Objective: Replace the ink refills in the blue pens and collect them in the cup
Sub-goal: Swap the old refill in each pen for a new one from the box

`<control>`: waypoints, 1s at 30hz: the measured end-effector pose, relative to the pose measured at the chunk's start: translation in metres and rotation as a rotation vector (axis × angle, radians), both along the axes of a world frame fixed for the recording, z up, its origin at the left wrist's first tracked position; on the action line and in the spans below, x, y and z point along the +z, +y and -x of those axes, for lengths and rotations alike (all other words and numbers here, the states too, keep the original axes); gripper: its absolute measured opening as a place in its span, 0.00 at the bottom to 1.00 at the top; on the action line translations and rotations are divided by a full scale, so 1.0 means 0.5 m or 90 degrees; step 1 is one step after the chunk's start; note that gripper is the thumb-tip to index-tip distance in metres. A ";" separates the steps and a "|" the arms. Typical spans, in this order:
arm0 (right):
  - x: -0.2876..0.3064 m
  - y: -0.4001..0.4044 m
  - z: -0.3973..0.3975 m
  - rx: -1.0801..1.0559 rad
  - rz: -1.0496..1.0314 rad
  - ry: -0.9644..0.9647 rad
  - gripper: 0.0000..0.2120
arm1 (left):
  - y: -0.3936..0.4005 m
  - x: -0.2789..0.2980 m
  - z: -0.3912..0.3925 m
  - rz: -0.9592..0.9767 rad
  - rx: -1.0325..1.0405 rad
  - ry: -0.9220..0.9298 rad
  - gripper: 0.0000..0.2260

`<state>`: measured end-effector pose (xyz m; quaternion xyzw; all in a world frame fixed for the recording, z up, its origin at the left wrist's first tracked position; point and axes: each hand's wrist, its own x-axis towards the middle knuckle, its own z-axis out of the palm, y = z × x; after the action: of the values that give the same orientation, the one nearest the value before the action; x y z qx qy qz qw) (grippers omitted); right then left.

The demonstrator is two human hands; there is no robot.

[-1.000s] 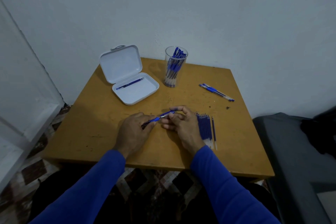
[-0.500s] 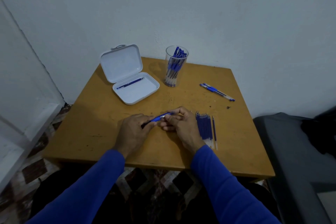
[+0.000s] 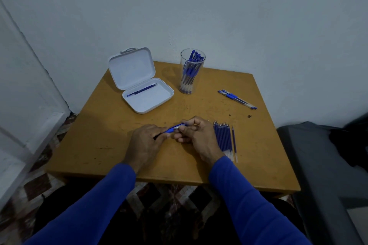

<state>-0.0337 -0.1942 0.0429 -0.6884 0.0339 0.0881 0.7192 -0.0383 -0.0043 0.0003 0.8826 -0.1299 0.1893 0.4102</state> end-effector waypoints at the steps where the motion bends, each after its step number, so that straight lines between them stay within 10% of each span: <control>1: 0.001 0.000 0.000 0.000 0.000 0.001 0.06 | 0.001 -0.001 -0.001 -0.002 -0.002 -0.005 0.09; 21: 0.021 0.023 -0.002 -0.023 0.106 0.002 0.10 | -0.011 0.015 0.007 -0.031 -0.008 0.008 0.10; 30: 0.092 0.001 -0.071 -0.165 0.298 -0.191 0.11 | -0.038 0.023 -0.057 -0.141 -0.078 0.048 0.15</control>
<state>0.0016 -0.1934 0.0887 -0.8307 0.0344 -0.1173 0.5431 -0.0099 -0.0232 0.0116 0.9195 -0.1881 0.1152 0.3252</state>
